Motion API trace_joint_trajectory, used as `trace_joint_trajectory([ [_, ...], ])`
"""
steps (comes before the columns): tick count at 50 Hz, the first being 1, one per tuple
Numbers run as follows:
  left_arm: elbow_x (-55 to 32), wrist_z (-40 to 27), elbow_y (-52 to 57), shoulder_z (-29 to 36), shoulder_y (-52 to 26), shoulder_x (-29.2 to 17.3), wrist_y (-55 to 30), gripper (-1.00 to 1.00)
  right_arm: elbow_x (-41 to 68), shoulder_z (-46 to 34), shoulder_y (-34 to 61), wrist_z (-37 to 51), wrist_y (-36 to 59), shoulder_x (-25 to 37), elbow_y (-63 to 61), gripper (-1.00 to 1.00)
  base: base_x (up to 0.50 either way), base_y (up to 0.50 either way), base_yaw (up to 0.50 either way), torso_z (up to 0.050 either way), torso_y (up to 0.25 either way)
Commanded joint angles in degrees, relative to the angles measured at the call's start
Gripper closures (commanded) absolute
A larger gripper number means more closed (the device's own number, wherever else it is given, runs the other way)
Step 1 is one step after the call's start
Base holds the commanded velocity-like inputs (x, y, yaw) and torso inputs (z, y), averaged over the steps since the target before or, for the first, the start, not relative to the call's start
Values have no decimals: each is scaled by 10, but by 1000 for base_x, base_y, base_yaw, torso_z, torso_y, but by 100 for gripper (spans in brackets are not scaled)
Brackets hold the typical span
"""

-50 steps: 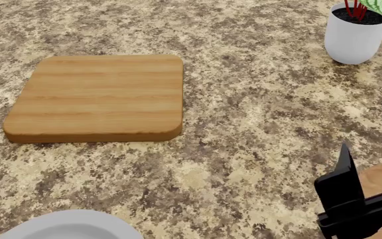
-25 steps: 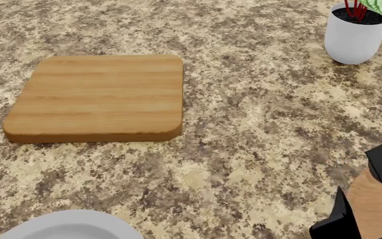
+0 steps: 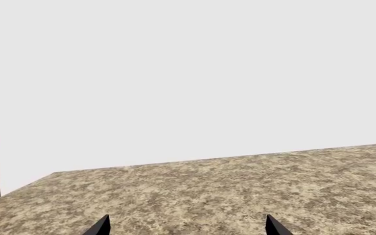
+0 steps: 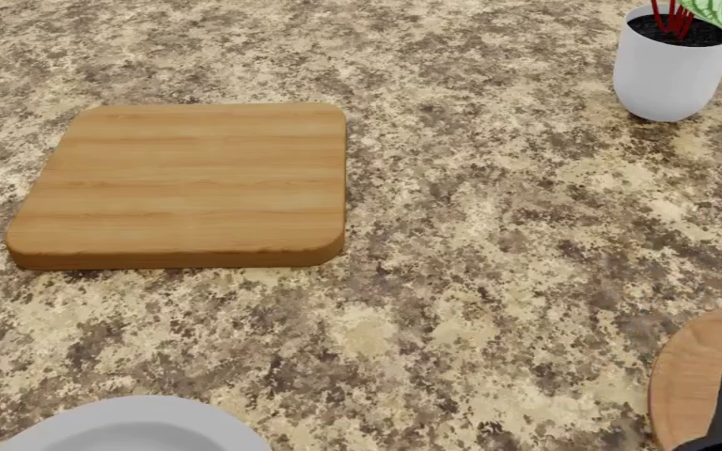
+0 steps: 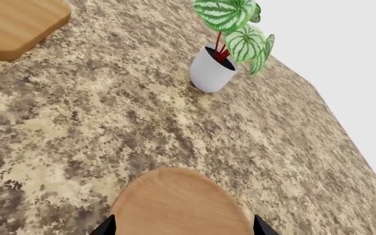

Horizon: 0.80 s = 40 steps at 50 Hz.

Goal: Place all breads on the cutting board.

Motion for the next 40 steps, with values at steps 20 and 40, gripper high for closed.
trace_joint_trajectory([
  [20, -2, -6, -7, 14, -8, -5, 6, -100, -138, 56, -131, -220, -40, 109, 122, -100, 0, 0, 0, 0, 0],
  [40, -10, -12, 1, 12, -8, -8, -2, -100, -270, 6, -199, -324, -121, 109, 162, -100, 0, 0, 0, 0, 0],
])
